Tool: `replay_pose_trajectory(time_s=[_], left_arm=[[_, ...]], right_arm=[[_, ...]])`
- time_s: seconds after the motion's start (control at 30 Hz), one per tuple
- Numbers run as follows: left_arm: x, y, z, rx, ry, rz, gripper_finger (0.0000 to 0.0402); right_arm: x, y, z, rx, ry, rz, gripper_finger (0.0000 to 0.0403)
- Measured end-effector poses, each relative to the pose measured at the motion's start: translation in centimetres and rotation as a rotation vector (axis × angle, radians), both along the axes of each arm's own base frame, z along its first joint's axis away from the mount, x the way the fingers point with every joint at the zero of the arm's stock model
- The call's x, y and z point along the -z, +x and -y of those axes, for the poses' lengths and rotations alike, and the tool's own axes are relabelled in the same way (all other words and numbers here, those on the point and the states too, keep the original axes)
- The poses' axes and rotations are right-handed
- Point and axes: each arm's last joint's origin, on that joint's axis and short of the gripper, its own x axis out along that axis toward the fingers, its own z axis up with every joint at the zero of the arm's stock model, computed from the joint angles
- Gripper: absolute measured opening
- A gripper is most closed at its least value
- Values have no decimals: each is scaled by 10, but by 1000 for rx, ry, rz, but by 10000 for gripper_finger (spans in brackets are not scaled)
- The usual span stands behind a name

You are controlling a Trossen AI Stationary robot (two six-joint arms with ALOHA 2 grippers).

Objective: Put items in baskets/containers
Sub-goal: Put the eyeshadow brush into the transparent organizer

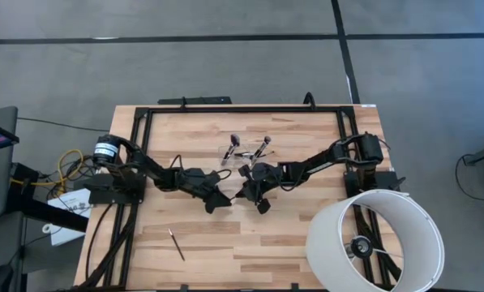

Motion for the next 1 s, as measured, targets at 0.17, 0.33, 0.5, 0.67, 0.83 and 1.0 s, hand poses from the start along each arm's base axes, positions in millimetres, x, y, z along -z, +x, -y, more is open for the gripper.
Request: replay_pose_trajectory(time_s=[0.17, 0.33, 0.5, 0.67, 0.83, 1.0], left_arm=[[1, 0, -1, -22, 21, -11, 89], [2, -1, -1, -23, 50, -14, 31], [2, 0, -2, -48, 87, -8, 19], [2, -1, -3, -74, 107, -8, 21], [-7, -2, -4, -70, 167, 40, 16], [-36, -11, -9, -79, 279, 176, 21]], right_arm=[[-1, 0, 0, 0, 0, 7, 5], [-2, 0, -1, -6, 5, 12, 14], [-9, 5, -10, 2, 69, 69, 51], [-25, 17, -20, 39, 173, 82, 98], [-65, 15, -31, 13, 149, 160, 138], [-129, -15, -35, 19, 109, 240, 159]])
